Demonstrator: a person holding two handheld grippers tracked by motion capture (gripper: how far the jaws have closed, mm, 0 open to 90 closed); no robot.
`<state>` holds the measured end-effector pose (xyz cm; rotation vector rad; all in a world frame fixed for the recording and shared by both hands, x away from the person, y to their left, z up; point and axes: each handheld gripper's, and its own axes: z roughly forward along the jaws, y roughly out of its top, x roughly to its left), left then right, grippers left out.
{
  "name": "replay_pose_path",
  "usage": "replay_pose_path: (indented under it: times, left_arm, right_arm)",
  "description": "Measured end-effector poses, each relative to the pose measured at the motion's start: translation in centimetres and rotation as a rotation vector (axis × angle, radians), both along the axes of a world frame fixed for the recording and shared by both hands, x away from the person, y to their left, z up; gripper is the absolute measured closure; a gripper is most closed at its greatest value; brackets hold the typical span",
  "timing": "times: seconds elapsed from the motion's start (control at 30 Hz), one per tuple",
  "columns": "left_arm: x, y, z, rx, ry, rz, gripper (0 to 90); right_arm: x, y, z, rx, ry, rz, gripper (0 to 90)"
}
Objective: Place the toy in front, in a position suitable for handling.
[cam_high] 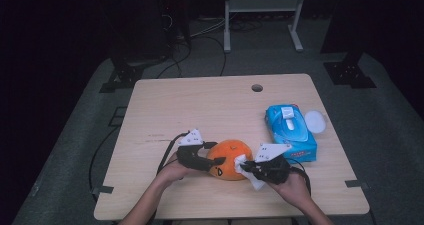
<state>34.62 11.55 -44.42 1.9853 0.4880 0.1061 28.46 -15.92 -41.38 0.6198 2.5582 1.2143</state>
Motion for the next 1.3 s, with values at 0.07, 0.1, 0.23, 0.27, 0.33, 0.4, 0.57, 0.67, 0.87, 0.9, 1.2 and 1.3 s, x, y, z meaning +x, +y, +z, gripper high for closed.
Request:
replay_pose_path:
  times: [0.07, 0.1, 0.23, 0.27, 0.33, 0.4, 0.57, 0.67, 0.87, 0.9, 1.2, 1.3]
  left_arm:
    - [0.0, 0.1, 0.0, 0.001, -0.001, -0.002, 32.9]
    - [0.0, 0.1, 0.0, 0.0, -0.003, -0.008, 33.0]
    - [-0.2, -0.1, 0.0, 0.005, -0.021, -0.033, 33.2]
    - [-0.3, -0.1, 0.0, 0.007, -0.03, -0.042, 33.2]
    - [-0.6, -0.3, 0.1, 0.009, -0.05, -0.061, 33.1]
    - [-0.8, -0.4, 0.3, 0.028, -0.064, -0.064, 33.0]
    - [-1.0, -0.3, 0.6, 0.025, -0.055, -0.086, 31.3]
    - [-1.6, -0.9, 0.9, 0.043, -0.093, -0.112, 31.2]
    - [-1.9, -1.2, 1.0, 0.055, -0.119, -0.117, 31.2]
    - [-1.9, -1.1, 1.0, 0.056, -0.114, -0.116, 30.9]
    - [-1.6, -1.0, 0.9, 0.063, -0.098, -0.131, 27.2]
    - [-1.6, -0.9, 0.9, 0.064, -0.096, -0.134, 26.9]
  right_arm:
    - [0.2, -0.5, 0.5, 0.015, -0.011, -0.011, 83.5]
    - [0.4, -0.8, 0.8, 0.028, -0.023, -0.023, 83.5]
    - [1.4, -1.8, 2.1, 0.099, -0.042, -0.079, 83.5]
    - [1.7, -2.0, 2.4, 0.118, -0.04, -0.086, 83.5]
    - [2.5, -2.2, 2.7, 0.141, -0.028, -0.098, 83.4]
    - [3.1, -2.0, 2.5, 0.137, -0.005, -0.099, 83.4]
    - [3.0, -2.0, 1.0, 0.132, 0.04, -0.073, 83.5]
    - [2.6, -2.7, 1.2, 0.124, 0.061, -0.063, 83.5]
    - [3.0, -2.5, 2.4, 0.153, 0.048, -0.066, 83.2]
    - [3.3, -2.3, 2.2, 0.149, 0.059, -0.063, 83.2]
    - [2.8, -0.9, 1.4, 0.112, 0.056, -0.037, 83.3]
    - [3.0, -1.1, 1.2, 0.128, 0.069, -0.034, 83.3]
